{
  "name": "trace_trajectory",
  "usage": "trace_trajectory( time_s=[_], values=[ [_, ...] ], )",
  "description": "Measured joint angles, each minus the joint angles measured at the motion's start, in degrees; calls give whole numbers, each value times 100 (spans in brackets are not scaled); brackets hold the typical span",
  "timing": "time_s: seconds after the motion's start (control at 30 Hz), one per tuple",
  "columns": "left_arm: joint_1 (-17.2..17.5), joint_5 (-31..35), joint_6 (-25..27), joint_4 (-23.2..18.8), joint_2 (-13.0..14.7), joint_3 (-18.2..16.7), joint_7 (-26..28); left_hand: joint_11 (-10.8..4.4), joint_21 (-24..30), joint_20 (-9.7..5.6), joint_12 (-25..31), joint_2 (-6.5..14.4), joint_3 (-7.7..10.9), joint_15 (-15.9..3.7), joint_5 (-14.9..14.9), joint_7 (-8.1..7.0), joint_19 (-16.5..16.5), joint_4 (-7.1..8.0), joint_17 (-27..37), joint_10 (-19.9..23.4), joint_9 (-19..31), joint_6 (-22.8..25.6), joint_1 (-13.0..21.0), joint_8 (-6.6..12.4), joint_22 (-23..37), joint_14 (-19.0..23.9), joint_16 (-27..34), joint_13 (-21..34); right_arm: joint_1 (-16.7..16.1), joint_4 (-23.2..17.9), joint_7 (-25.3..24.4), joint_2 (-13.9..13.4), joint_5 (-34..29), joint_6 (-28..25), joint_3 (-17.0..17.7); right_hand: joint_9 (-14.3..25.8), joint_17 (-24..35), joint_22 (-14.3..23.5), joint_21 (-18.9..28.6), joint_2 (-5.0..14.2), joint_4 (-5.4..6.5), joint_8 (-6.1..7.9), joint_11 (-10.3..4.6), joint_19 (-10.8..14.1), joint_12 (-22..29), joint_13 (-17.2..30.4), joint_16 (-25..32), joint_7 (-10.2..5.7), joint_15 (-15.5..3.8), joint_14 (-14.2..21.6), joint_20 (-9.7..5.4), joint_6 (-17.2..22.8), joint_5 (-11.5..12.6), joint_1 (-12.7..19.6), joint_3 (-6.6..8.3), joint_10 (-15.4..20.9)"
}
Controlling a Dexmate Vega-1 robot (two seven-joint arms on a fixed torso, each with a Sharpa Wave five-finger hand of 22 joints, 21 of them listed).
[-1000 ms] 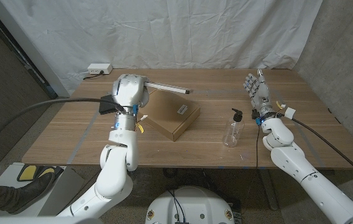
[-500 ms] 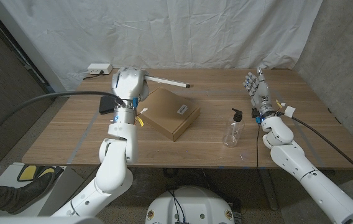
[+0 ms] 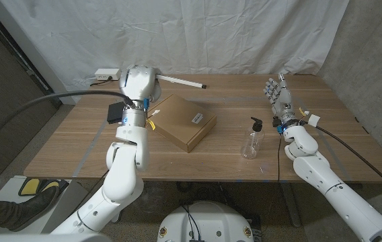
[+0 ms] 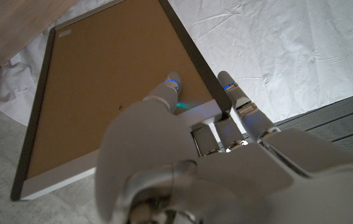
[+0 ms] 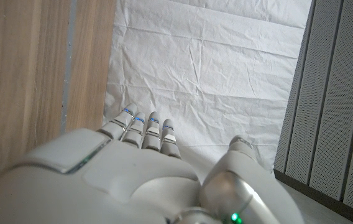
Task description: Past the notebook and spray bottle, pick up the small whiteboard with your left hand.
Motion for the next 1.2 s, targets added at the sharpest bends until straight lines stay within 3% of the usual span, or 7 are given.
trace_trajectory(
  time_s=[1.2],
  values=[
    [-37,-104,-305,49,-134,-254,147,-22,0,0,0,-17,23,0,-2,0,0,-25,0,-22,-5,-1,-13,-67,1,-1,0,-1,51,8,-120,38,-75,-53,-33,0,0,-2,-44,0,0,0,0,-1,0,0,0,0,0,0,0,0,0,0,1,-1]
  ],
)
